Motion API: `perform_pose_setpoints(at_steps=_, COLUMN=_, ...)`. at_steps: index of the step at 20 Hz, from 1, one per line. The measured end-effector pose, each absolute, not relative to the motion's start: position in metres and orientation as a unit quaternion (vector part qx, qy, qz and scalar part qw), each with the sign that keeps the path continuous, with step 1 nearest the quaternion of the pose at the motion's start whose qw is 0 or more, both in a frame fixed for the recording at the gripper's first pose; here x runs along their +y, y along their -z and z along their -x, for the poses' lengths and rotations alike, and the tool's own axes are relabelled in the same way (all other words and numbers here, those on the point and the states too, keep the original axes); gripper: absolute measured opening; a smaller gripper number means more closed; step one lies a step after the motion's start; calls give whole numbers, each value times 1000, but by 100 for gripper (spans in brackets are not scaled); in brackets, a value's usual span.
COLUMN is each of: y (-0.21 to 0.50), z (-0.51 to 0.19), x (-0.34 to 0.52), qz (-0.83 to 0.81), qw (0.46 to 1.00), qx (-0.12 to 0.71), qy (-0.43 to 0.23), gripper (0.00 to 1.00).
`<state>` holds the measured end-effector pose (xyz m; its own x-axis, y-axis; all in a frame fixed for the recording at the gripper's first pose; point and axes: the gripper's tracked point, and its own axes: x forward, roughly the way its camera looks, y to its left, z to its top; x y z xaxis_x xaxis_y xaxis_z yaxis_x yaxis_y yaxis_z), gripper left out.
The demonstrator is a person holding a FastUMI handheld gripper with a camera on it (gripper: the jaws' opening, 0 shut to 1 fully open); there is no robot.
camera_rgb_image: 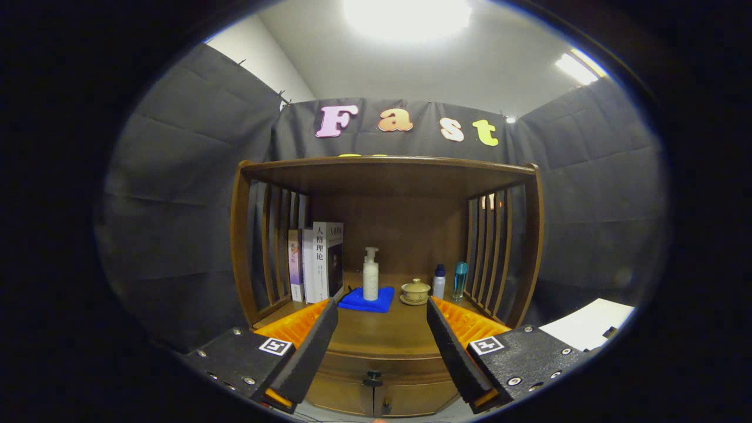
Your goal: Pull open the drawer, take out the items inside it, and place them on the countertop above the cabinet.
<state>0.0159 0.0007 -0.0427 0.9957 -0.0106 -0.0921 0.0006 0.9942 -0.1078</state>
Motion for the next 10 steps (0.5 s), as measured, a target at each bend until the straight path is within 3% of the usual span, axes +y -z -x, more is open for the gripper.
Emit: perform_pose_setpoints(at_steps=10, y=131, z=-24, x=27, qz=42, qw=993, qx=109, qy=13, gripper=95)
